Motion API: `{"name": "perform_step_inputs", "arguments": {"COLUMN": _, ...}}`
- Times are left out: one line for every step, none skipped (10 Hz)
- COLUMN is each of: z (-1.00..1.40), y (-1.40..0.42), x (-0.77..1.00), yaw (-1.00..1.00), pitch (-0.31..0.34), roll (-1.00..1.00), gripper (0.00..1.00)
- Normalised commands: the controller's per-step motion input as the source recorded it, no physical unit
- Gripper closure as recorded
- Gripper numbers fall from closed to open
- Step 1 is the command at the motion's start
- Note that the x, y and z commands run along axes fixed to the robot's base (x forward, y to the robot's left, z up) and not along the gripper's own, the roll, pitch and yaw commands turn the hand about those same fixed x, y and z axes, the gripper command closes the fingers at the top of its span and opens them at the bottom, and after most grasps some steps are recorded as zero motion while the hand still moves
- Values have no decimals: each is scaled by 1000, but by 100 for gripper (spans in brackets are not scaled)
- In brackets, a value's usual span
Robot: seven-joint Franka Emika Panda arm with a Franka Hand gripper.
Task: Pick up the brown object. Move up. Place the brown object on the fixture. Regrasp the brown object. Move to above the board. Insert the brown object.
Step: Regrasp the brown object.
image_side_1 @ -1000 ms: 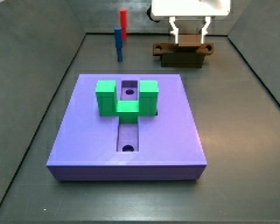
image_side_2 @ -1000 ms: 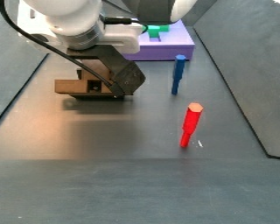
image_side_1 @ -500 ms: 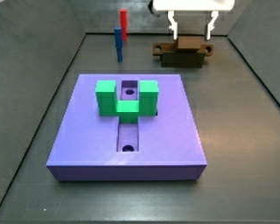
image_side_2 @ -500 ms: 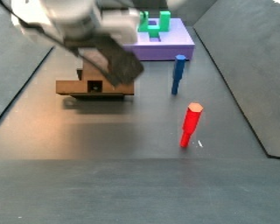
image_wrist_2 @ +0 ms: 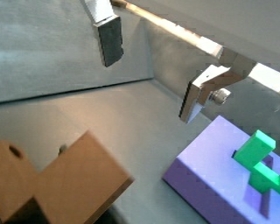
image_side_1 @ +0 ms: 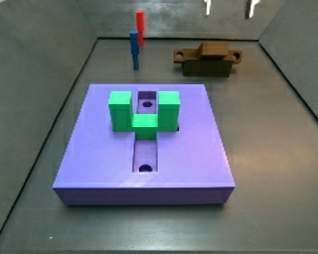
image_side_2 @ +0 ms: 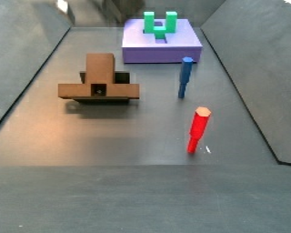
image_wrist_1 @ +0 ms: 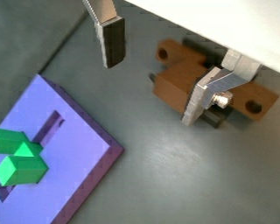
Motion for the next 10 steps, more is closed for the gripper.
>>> {"name": "perform_step_inputs", "arguments": {"z": 311, "y": -374, "x": 97, "yaw": -17, "pitch": 574, "roll": 1000, "gripper": 0}}
{"name": "perform_step_inputs", "arguments": {"z": 114, "y": -323, "x": 120, "yaw": -20, "pitch": 537, "roll": 1000, "gripper": 0}}
{"name": "perform_step_inputs", "arguments": {"z": 86, "y": -240, "x": 20, "yaw": -137, "pitch": 483, "roll": 1000, "gripper": 0}}
{"name": "perform_step_inputs", "arguments": {"z": 26, "y": -157, "x": 0, "yaw": -237, "pitch": 503, "roll": 1000, "gripper": 0}}
{"name": "perform_step_inputs", "arguments": {"z": 0, "y": -29, "x": 0, "yaw": -271, "pitch": 520, "roll": 1000, "gripper": 0}}
{"name": "perform_step_inputs", "arguments": {"z": -97, "y": 0, "x": 37, "yaw": -320, "pitch": 360, "roll": 911, "gripper": 0}}
{"name": "perform_step_inputs", "arguments": {"z": -389, "y": 200, "x": 146, "yaw": -374, "pitch": 43, "roll": 877, "gripper": 0}}
{"name": "perform_step_inputs", "arguments": {"z": -389, "y": 377, "x": 34, "yaw": -366, "pitch": -91, "roll": 657, "gripper": 0}}
{"name": "perform_step_inputs", "arguments": {"z": -371, "y": 477, "x": 0, "yaw": -357, "pitch": -209, "roll": 529, "gripper": 0}}
{"name": "perform_step_inputs", "arguments": {"z": -331, "y": 563, "x": 0, "yaw": -329, "pitch": -286, "roll": 431, "gripper": 0}}
